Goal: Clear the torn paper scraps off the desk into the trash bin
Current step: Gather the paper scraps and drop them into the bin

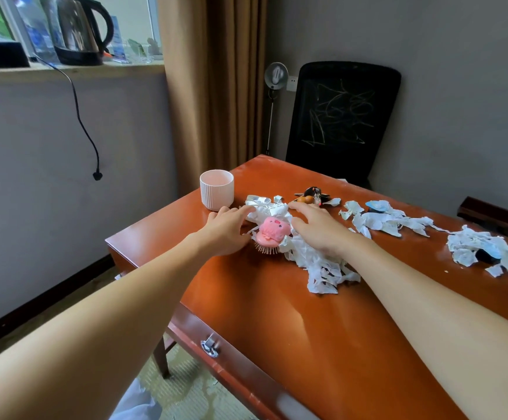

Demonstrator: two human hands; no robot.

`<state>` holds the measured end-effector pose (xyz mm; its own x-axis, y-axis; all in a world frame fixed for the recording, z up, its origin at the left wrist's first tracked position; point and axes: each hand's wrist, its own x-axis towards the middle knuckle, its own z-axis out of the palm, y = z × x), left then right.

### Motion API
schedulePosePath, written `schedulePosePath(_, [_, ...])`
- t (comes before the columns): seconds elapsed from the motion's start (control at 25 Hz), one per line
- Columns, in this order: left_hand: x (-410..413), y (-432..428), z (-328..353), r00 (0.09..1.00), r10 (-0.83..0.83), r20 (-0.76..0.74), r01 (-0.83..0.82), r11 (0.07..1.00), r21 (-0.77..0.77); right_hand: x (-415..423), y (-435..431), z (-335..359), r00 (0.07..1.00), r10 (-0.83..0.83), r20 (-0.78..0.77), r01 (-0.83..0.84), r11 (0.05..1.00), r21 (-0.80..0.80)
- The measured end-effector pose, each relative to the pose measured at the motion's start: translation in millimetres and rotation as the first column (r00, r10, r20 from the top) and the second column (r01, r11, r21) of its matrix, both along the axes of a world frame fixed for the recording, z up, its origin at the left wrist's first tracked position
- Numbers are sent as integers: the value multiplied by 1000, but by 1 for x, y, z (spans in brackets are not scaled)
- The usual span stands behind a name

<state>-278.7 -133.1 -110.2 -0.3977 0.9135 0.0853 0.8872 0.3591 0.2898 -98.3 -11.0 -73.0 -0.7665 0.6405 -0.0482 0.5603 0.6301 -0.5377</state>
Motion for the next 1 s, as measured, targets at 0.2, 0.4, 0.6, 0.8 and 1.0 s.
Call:
schedulePosePath(0.2, [-13, 12, -1, 999, 12, 34, -10, 998, -56, -23, 14, -10, 999, 34, -8, -34, 999, -14])
schedulePosePath(0.4, [-14, 22, 5, 996, 10, 88, -5, 998, -61, -34, 22, -8, 999, 33, -23, -35, 998, -57])
schedulePosePath(0.6, [-11, 30, 7, 996, -31, 82, 39, 995, -91, -32, 21, -11, 999, 13, -44, -18, 994, -108])
schedulePosePath(0.8, [-6, 26, 2, 997, 11, 73, -3, 994, -113, -23, 19, -11, 999, 17, -45, -22, 992, -125])
schedulePosePath(1.0, [-2, 17, 2, 995, -42, 93, 42, 999, 4, -19, 16, -11, 999, 31, -26, -34, 988, -153])
